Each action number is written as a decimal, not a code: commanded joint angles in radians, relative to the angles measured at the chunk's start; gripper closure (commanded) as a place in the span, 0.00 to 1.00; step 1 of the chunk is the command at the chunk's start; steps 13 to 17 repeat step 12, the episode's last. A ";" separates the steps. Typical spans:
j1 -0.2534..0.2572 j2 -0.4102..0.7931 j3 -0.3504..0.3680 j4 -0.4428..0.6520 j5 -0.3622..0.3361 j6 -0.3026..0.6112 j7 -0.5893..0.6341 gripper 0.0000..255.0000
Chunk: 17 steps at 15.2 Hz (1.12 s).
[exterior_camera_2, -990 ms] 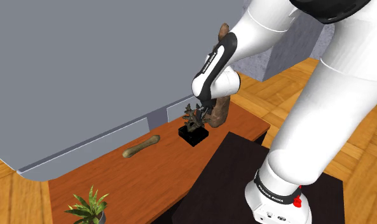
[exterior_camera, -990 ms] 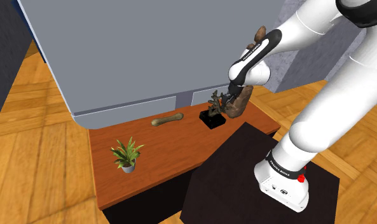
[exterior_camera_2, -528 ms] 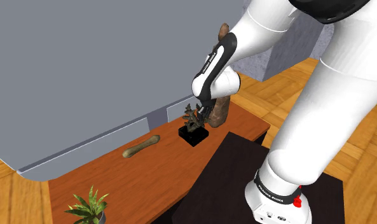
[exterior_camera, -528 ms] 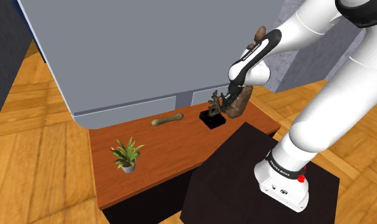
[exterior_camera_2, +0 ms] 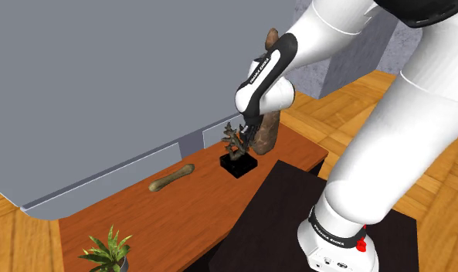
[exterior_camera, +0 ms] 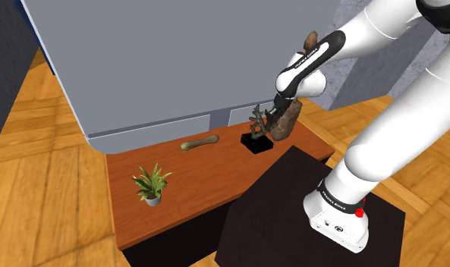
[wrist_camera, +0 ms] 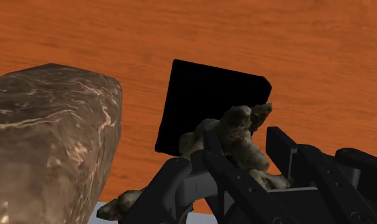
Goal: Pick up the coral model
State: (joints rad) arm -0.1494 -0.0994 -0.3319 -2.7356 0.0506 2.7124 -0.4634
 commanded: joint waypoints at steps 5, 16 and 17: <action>-0.022 -0.093 0.013 0.013 -0.064 -0.102 0.051 1.00; -0.037 -0.165 0.026 0.032 -0.095 -0.191 0.077 1.00; -0.037 -0.165 0.026 0.032 -0.095 -0.191 0.077 1.00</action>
